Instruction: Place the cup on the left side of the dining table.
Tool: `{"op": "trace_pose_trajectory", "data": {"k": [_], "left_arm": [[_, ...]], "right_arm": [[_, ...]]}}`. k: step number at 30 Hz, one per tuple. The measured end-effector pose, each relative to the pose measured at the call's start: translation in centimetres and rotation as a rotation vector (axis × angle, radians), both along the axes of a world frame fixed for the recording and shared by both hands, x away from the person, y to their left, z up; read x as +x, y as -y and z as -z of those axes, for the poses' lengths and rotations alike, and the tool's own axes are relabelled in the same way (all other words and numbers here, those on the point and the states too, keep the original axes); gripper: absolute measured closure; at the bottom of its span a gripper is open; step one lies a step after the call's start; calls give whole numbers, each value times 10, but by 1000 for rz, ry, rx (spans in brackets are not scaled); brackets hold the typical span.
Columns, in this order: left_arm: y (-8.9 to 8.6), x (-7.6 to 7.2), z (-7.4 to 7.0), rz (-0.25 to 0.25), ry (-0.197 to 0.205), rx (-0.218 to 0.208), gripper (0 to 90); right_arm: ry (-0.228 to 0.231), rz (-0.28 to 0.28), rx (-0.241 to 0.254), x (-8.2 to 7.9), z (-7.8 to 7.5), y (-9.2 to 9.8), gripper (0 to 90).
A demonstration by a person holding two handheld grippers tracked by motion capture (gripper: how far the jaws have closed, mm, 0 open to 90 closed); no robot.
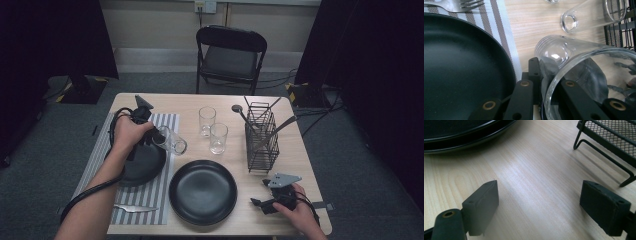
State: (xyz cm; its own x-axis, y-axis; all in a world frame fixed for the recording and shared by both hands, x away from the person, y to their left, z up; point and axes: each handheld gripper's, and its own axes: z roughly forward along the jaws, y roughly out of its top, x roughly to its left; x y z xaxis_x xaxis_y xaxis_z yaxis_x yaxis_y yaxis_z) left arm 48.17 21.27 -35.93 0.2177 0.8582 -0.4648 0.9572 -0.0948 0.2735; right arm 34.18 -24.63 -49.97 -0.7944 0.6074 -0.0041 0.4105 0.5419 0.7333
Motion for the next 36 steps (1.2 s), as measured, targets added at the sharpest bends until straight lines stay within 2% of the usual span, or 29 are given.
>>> {"op": "trace_pose_trajectory", "data": {"k": [7,12,17,20,21,25,36], "left_arm": [[-6,-4,-3,-2,6,4,850],[-10,-8,-3,0,5,-11,850],[-14,-12,-6,5,11,3,850],[-18,-15,-7,6,2,-5,850],[-18,-16,-7,-9,5,1,850],[-21,-20,-6,-15,-5,7,850],[-26,-30,-5,-3,-14,9,850]], "right_arm": [[3,1,-2,0,0,0,146],[3,2,-2,0,0,0,147],[4,1,-2,0,0,0,147],[4,1,-2,0,0,0,147],[3,2,-1,0,0,0,146],[3,1,-1,0,0,0,147],[1,1,-1,0,0,0,146]]}}
